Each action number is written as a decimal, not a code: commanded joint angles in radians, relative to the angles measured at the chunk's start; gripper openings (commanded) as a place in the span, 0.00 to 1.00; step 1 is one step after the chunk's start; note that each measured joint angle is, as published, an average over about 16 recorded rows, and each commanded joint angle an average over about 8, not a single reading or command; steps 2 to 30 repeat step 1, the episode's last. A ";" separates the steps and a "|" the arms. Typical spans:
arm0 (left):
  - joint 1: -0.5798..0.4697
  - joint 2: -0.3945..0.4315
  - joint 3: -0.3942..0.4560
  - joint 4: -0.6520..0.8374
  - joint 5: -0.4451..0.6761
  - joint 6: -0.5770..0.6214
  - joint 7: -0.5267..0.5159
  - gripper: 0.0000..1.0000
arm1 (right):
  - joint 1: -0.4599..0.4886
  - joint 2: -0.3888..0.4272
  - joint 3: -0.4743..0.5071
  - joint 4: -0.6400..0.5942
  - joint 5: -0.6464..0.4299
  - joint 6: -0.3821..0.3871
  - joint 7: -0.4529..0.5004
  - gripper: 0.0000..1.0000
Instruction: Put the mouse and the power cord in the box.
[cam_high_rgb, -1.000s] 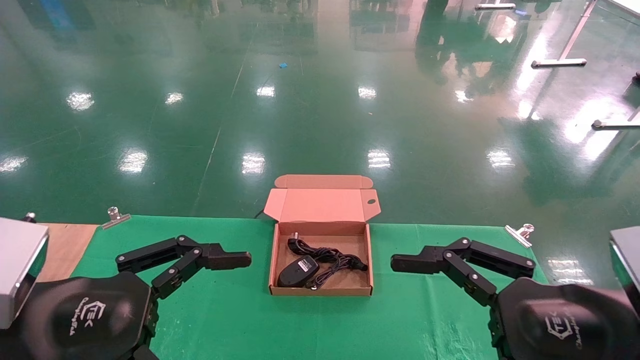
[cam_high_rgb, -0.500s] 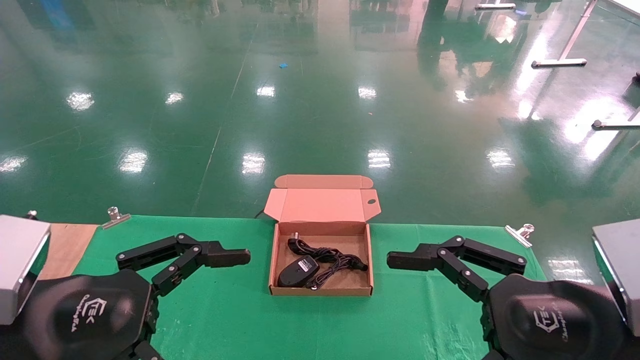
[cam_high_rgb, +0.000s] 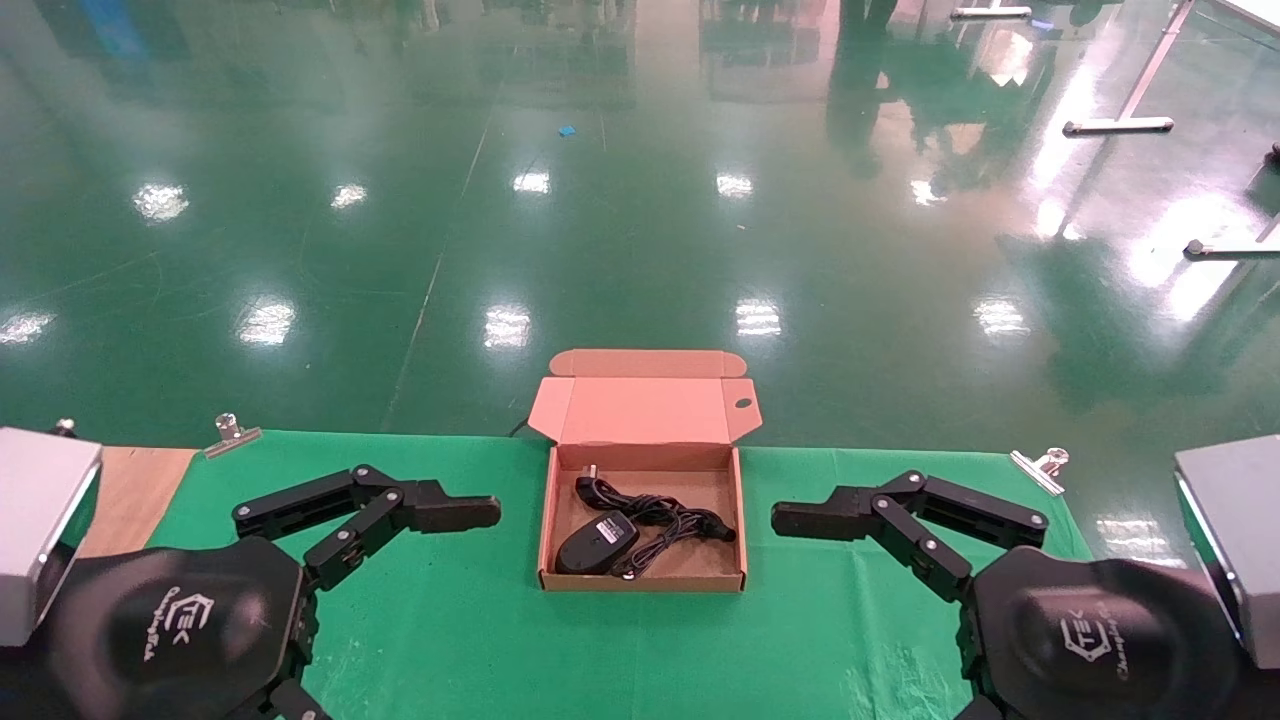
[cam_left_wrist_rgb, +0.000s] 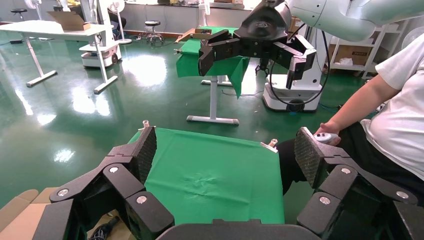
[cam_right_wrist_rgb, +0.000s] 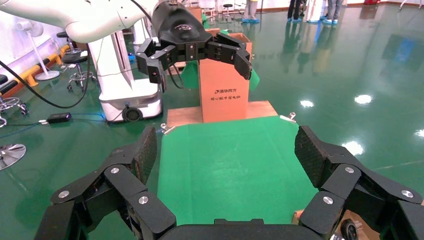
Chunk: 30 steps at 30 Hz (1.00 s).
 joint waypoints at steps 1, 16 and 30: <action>0.000 0.000 0.000 0.000 0.000 0.000 0.000 1.00 | 0.000 0.000 -0.001 0.000 -0.001 0.001 0.000 1.00; 0.000 0.000 0.000 0.000 0.000 0.000 0.000 1.00 | 0.000 0.000 -0.001 0.000 -0.001 0.001 0.000 1.00; 0.000 0.000 0.000 0.000 0.000 0.000 0.000 1.00 | 0.000 0.000 -0.001 0.000 -0.001 0.001 0.000 1.00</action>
